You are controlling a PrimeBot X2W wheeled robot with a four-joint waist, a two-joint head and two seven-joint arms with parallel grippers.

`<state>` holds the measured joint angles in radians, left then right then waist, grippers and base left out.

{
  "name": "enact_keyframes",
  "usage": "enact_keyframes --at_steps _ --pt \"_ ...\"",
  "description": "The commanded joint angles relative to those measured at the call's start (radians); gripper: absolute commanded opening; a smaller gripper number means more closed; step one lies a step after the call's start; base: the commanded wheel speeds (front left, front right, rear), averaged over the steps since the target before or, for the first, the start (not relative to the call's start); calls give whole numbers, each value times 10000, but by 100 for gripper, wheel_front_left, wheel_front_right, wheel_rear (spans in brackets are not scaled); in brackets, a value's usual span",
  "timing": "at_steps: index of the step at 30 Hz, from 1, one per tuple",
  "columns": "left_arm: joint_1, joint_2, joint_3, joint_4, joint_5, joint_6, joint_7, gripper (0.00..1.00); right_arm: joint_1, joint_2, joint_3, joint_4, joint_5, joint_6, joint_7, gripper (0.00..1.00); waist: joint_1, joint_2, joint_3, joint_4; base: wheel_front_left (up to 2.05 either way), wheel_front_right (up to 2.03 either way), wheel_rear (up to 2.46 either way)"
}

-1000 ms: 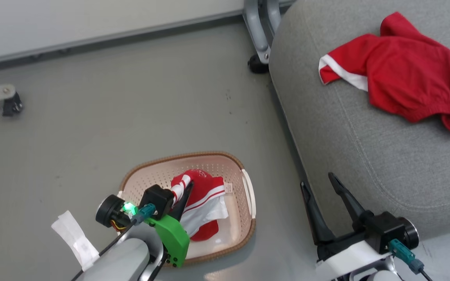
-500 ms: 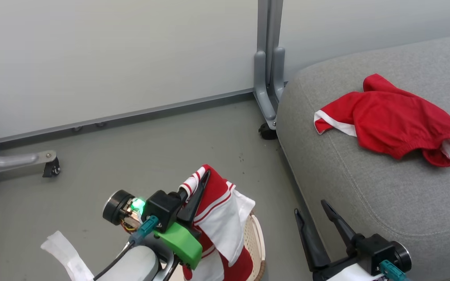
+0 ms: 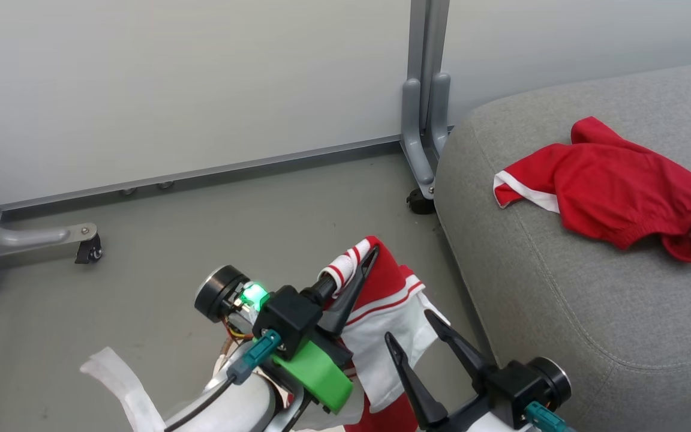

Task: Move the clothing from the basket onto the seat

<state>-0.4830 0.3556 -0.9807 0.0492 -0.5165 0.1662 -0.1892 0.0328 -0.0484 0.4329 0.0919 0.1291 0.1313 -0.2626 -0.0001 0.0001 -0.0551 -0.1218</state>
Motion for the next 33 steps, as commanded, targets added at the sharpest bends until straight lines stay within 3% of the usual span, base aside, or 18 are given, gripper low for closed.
enact_keyframes --at_steps 1,7,15,16,17,33 --pt "-215 -93 -59 -126 130 -32 32 0 -148 -38 130 176 18 -10 -34 100 1 -1 76 17 0 0 0" --pt "-514 -277 -331 -575 304 -128 241 0 -406 -34 267 1168 -181 -10 -34 100 1 -1 166 57 0 0 0" --pt "-651 -263 -482 -1046 391 -85 478 0 -491 -35 165 1397 -60 -10 -34 100 1 -1 91 23 0 0 0" --pt "-646 -252 -492 -1083 388 -69 509 0 -528 -34 219 1403 -112 -10 -34 24 1 -1 73 18 0 0 0" --pt "-644 -244 -503 -1111 386 -68 530 0 -534 -34 261 1450 -149 -10 -34 0 1 -1 59 18 0 0 0" --pt "-431 -113 -531 -588 177 -39 403 0 -655 -35 423 1662 35 -10 -34 0 1 -1 228 -13 0 0 0"
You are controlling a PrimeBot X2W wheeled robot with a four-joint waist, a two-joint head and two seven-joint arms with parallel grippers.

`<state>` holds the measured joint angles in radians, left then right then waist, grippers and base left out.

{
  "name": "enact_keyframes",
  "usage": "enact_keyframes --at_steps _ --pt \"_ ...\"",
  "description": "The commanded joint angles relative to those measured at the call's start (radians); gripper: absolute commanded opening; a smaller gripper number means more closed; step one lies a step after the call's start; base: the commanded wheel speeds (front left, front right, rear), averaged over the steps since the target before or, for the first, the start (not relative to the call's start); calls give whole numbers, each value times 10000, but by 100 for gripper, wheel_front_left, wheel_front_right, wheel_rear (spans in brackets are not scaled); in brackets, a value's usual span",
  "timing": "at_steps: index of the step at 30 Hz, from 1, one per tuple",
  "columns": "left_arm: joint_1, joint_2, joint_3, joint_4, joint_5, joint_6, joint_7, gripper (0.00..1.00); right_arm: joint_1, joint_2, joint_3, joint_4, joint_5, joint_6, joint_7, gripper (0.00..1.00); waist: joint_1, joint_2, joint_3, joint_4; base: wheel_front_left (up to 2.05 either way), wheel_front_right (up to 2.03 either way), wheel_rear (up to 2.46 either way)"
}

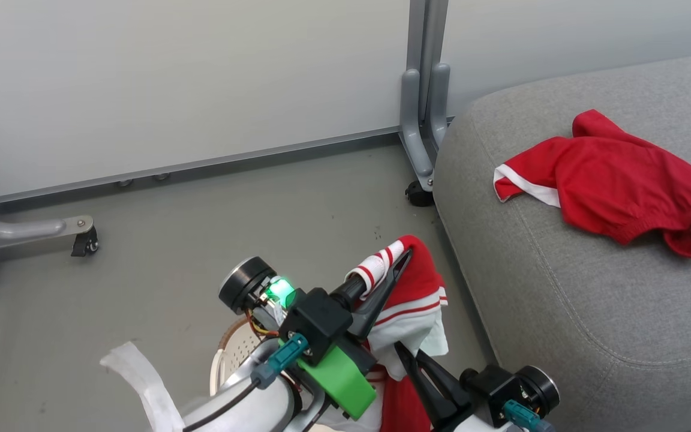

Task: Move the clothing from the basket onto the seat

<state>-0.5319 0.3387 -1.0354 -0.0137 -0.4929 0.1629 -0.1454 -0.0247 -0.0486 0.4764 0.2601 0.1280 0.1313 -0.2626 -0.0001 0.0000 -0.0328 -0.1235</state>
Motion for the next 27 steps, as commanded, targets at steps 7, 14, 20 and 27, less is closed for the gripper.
enact_keyframes --at_steps 7,14,20,27 --pt "54 123 4 205 -129 96 142 100 -109 -33 -126 -122 56 -10 -34 0 1 0 39 -9 0 0 0" --pt "30 151 -23 246 -196 135 239 100 -148 -33 -199 -188 43 -10 -34 0 1 0 74 -28 0 0 0" --pt "82 196 -68 277 -246 121 245 100 -188 -33 -277 -337 41 -10 -34 0 1 0 136 -48 0 0 0" --pt "187 337 -49 315 -307 179 226 100 -233 -35 -878 -795 80 -10 -34 0 1 0 291 -159 0 0 0"
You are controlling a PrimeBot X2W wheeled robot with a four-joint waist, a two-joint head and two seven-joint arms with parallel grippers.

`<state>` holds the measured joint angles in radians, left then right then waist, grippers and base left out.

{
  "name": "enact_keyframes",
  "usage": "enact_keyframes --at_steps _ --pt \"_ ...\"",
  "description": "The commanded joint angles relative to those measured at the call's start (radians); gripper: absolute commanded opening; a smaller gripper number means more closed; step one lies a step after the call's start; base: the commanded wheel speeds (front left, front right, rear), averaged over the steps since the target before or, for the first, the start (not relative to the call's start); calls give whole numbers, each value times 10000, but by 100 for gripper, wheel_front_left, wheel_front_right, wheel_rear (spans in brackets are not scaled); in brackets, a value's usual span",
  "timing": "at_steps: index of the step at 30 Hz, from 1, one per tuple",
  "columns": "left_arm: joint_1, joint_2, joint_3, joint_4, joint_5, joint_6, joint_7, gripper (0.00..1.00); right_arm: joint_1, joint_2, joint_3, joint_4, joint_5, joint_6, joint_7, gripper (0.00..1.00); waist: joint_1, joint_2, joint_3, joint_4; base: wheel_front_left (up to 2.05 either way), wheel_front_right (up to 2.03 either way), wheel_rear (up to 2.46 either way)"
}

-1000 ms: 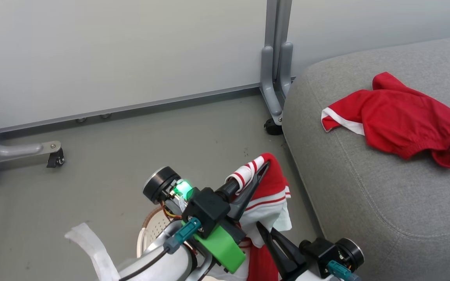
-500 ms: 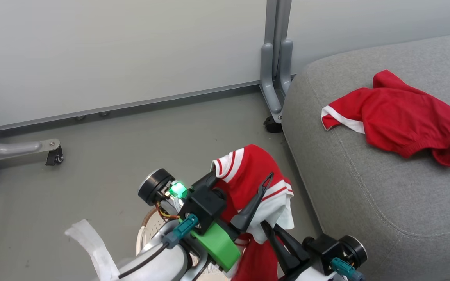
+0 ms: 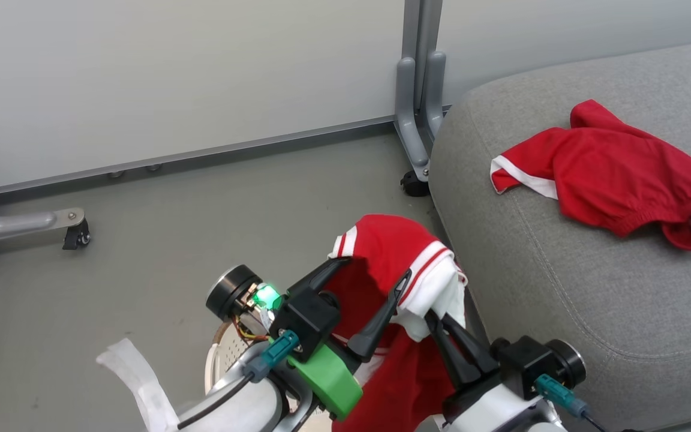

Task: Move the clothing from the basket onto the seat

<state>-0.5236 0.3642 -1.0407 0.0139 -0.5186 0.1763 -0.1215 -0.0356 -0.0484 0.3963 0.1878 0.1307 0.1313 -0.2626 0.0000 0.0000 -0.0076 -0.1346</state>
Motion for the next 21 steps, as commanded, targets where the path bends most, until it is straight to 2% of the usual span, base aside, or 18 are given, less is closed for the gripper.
enact_keyframes --at_steps 1,14,21 --pt "126 110 11 35 -71 54 -9 100 -128 -35 -185 -149 34 -10 -34 0 0 0 60 -77 0 0 0" --pt "491 630 207 -36 -233 314 -119 100 -157 -32 -1784 -915 -35 -10 -34 0 0 0 411 -1032 0 0 0" --pt "630 966 316 -168 -231 480 -131 100 38 -32 -2045 -1195 -164 -10 -34 0 0 0 654 -1817 0 0 0"
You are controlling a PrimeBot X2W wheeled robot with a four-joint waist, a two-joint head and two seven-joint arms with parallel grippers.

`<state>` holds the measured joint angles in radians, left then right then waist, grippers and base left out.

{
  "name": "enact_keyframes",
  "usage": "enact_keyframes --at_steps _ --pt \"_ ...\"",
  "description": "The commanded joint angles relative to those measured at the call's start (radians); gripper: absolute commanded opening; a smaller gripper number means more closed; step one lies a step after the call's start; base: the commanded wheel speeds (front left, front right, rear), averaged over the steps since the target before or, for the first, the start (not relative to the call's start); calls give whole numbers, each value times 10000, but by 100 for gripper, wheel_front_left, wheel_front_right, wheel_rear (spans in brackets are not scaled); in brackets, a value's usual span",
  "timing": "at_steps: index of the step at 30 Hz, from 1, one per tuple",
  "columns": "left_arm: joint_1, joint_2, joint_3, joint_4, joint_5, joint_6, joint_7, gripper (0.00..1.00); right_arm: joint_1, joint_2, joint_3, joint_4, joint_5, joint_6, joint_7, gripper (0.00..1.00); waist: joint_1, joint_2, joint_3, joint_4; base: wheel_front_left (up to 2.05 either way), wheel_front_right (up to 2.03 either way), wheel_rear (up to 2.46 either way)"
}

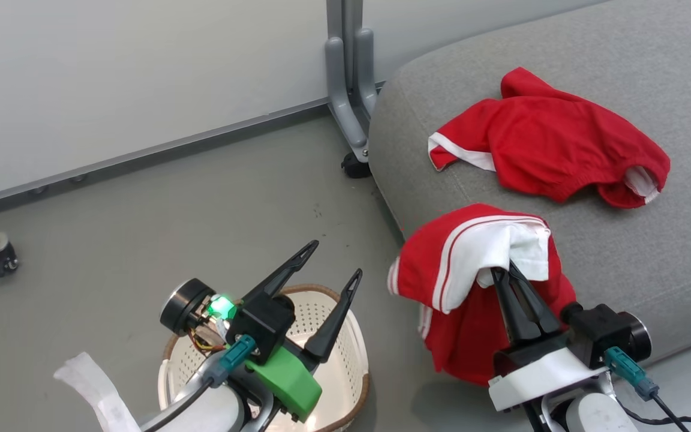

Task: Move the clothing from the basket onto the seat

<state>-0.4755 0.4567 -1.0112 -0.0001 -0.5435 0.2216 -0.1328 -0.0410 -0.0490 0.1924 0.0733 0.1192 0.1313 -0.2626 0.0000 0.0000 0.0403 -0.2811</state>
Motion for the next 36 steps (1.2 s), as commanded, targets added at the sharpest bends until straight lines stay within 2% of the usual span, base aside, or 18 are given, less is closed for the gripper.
enact_keyframes --at_steps 1,9,15,18,22,26,31,33,36 --pt "148 85 28 -53 16 49 -15 100 147 -27 -23 -92 -62 -10 -34 0 0 0 218 -474 0 0 0" --pt "-8 316 139 -187 34 113 16 100 340 -24 -107 -398 57 -10 -34 0 0 0 711 -1503 0 0 0" --pt "-306 403 67 -308 129 -28 151 100 199 -21 -111 -720 290 -10 -34 0 0 0 1280 -1951 0 0 0" --pt "-468 453 -10 -388 96 -248 243 100 -33 -19 -223 -932 437 -10 -34 0 0 0 1674 -1998 0 0 0" --pt "-831 622 -122 -561 -142 -914 473 100 -686 -19 -592 -1379 747 -10 -34 0 0 0 2495 -1883 0 0 0" --pt "-1387 926 -376 -777 -45 -1749 771 100 -2000 -19 -1221 -1868 934 -10 -34 0 0 0 3574 -1600 0 0 0" --pt "-2004 1262 -410 -1086 12 -2363 979 100 -4419 -66 -2263 -2027 740 -10 -34 0 0 0 4891 -1278 0 0 0" --pt "-2232 1349 -423 -1197 120 -2521 1080 100 -5596 -302 -2878 -1941 903 -12 -34 0 0 0 5368 -1101 0 0 0" --pt "-2532 1472 -387 -1339 192 -2656 1209 100 -7459 -1021 -3641 -1604 1162 -10 -34 0 0 0 5999 -817 0 0 0"
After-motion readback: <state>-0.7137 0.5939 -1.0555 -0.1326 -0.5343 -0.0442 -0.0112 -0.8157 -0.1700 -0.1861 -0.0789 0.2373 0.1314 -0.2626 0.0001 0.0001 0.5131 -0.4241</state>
